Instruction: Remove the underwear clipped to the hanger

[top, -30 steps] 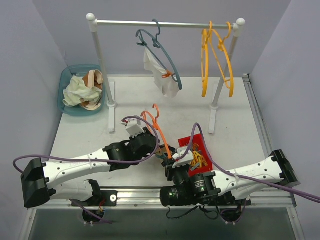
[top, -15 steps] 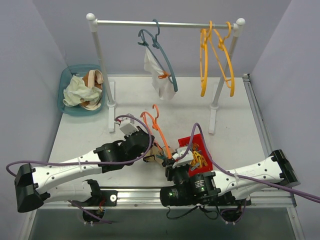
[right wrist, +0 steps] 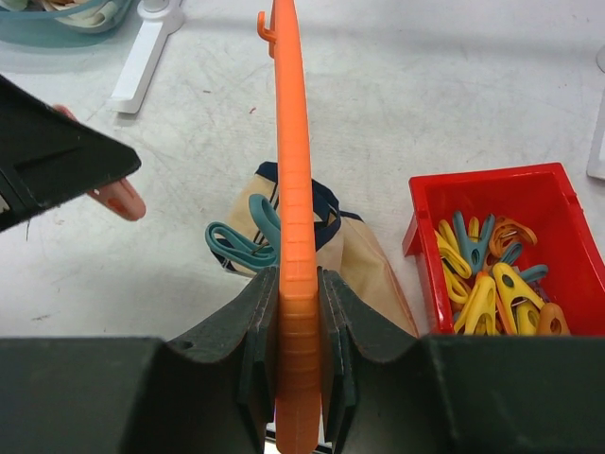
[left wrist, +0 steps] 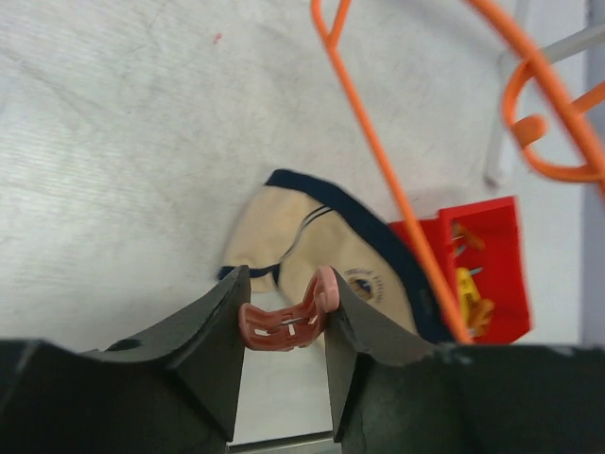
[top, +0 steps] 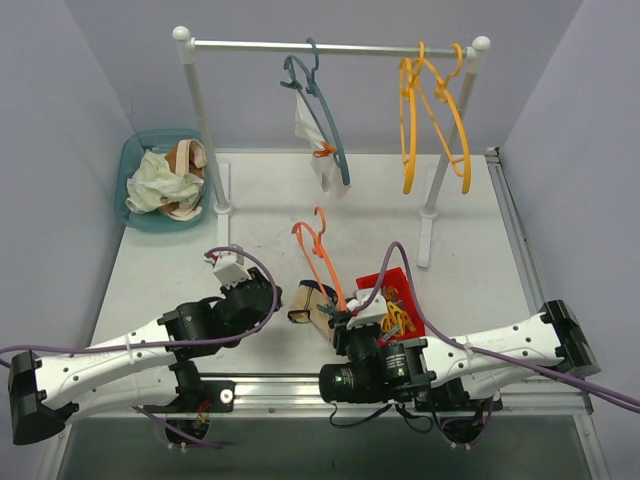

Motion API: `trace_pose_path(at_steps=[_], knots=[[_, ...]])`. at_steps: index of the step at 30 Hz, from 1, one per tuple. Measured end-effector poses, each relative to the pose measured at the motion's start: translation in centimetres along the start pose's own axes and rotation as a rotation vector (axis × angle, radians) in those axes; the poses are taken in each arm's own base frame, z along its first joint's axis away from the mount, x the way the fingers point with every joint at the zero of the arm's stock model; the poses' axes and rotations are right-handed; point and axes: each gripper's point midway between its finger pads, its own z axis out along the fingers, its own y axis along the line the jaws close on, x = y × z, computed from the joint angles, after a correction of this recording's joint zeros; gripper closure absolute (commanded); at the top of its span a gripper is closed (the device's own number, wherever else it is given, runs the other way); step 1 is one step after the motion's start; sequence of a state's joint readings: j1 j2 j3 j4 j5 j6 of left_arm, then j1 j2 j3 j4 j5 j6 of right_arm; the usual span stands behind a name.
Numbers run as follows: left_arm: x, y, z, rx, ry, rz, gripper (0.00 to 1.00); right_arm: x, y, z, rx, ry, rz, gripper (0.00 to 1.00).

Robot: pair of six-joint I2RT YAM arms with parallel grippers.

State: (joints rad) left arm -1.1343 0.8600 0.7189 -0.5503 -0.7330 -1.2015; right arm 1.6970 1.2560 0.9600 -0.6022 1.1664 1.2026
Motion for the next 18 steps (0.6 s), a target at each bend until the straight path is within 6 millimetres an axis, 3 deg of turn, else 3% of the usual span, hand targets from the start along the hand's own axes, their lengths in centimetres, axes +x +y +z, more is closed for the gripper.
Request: trace_pose_path(at_steps=[3, 6, 11, 14, 16, 17, 18], knots=[[1.1, 1.9, 0.3, -0.038, 0.022, 0.046, 0.67, 0.2, 0.0, 0.1, 0.005, 0.003, -0.006, 1.00], [1.2, 2.1, 0.4, -0.044, 0.024, 0.063, 0.78, 0.6, 0.0, 0.3, 0.014, 0.007, -0.017, 1.00], [2.0, 2.5, 1.2, -0.072, 0.035, 0.104, 0.80, 1.1, -0.1, 0.7, 0.027, 0.020, -0.020, 1.00], [2.6, 2.2, 1.6, -0.050, 0.049, 0.100, 0.88, 1.4, -0.3, 0.9, 0.036, 0.025, -0.015, 1.00], [3.4, 1.8, 1.8, -0.016, 0.072, 0.089, 0.86, 1.8, -0.4, 1.0, 0.040, 0.029, -0.023, 1.00], [3.7, 1.6, 1.8, 0.000, 0.083, 0.086, 0.80, 2.0, -0.5, 1.0, 0.041, 0.032, -0.026, 1.00], [4.0, 1.3, 1.9, 0.016, 0.090, 0.081, 0.61, 2.1, -0.5, 1.0, 0.041, 0.034, -0.028, 1.00]])
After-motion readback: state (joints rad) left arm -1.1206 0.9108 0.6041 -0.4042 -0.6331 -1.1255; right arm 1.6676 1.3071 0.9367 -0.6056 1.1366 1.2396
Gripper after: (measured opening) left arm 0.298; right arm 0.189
